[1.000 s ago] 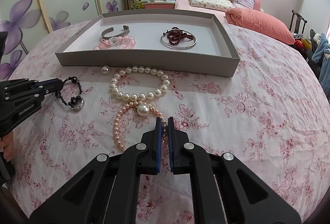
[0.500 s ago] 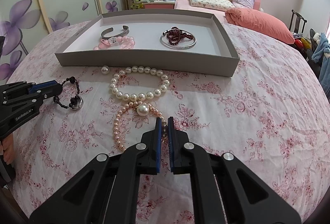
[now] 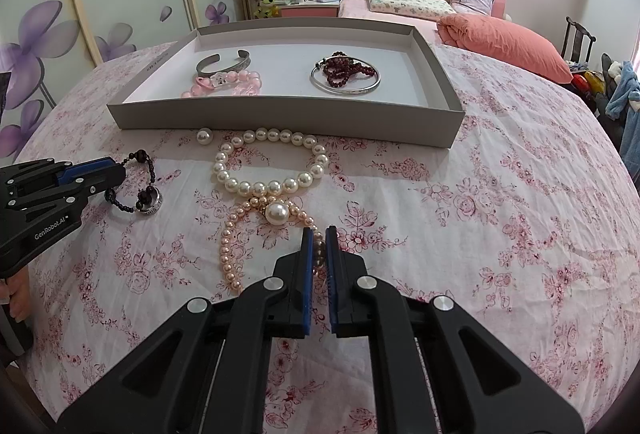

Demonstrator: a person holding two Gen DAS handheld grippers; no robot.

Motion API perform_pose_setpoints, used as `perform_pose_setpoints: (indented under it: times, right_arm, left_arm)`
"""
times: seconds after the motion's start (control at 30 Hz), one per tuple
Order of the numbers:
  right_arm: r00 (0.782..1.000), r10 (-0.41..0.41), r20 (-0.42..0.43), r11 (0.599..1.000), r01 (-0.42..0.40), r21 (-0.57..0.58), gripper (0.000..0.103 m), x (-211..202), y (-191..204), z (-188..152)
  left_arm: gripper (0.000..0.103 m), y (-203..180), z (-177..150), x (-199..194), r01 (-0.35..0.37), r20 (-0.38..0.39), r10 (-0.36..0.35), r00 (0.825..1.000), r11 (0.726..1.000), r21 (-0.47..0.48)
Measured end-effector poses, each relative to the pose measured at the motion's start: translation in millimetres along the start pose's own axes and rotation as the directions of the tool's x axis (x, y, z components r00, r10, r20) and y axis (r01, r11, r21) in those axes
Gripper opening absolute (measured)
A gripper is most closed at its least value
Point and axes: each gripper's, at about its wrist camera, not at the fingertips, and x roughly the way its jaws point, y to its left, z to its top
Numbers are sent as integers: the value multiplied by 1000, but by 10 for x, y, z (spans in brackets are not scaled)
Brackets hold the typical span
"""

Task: Organize jewelry
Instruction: 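Close the left gripper on the black bead bracelet while the right holds the pearl necklace, then lift the peach pearl necklace with the right gripper while the left lifts the black bracelet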

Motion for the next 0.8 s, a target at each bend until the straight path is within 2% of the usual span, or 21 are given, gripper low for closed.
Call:
perform_pose_setpoints:
  times: [0.43,0.47,0.57,0.6,0.8]
  right_arm:
    - [1000,0,0,1000,0,0,7,1,0,0]
    - [1000,-1,0,1000,1,-1,7,2,1,0]
    - [1000,-15,1,1000,15,-13,7,3,25,1]
    - [1000,-19,2,1000,19,-17,7,4,34,4]
    - [999,32,11,998,-32,47,6,-22,-28,69]
  left_arm:
    - [17,0,-3,-3,-1,0,1,1000,1000,2]
    - [16,0,-4,-4,-1,0,1,1000,1000,2]
    - [5,-46,-3,-4,-19,1,19,1000,1000,24]
    - [5,-68,-1,-4,-29,2,29,1000,999,34]
    - [4,-6,27,-62,44,18,-44,999,999,-13]
